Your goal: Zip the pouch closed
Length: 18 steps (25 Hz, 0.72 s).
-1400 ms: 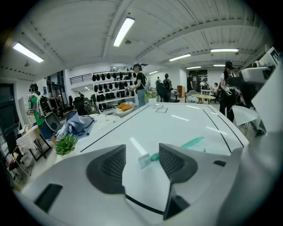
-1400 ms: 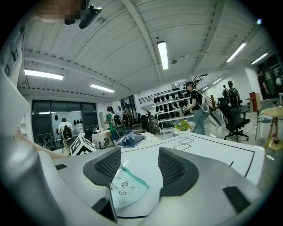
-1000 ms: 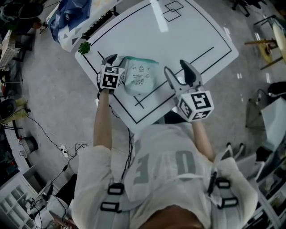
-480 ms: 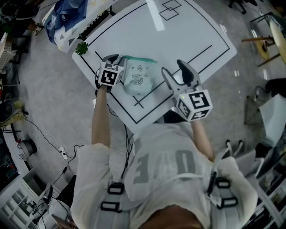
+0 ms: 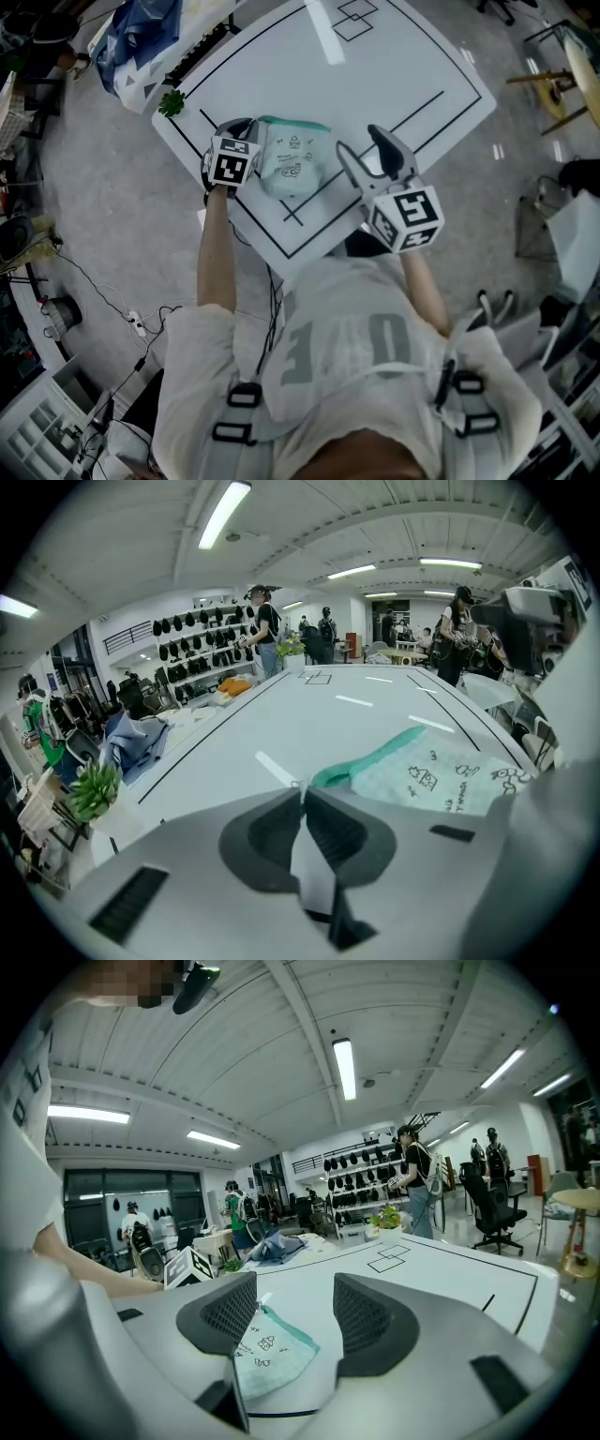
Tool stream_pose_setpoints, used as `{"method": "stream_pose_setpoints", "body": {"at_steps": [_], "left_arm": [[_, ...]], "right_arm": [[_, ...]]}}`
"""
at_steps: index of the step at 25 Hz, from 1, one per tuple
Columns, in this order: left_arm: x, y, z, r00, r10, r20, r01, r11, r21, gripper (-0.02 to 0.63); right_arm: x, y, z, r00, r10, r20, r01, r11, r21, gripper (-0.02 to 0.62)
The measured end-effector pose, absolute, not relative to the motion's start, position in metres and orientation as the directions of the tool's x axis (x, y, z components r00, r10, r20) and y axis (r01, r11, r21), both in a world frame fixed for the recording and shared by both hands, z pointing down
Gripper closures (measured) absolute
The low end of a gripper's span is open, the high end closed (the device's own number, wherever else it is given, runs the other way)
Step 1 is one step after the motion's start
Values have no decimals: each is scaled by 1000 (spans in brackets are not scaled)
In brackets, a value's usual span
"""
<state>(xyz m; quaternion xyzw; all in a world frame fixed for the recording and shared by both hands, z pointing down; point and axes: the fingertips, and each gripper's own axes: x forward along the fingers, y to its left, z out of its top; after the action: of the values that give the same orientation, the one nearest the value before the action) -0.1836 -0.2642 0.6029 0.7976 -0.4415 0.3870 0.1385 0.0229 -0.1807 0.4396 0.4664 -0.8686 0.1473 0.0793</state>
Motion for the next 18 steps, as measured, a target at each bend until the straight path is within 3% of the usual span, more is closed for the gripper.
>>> {"method": "stream_pose_setpoints", "body": {"at_steps": [5,18], "left_arm": [[-184,-271,574,299,-674,676,-836,-527,-155,586],[-169,-275,430,318,-878,358,-881,-413,-231,588]], "right_arm": [[24,-181,437,-546,-794,267,-838,515,-180,341],[22,-198,400,-551,-816,175,-834,527,-165,341]]}}
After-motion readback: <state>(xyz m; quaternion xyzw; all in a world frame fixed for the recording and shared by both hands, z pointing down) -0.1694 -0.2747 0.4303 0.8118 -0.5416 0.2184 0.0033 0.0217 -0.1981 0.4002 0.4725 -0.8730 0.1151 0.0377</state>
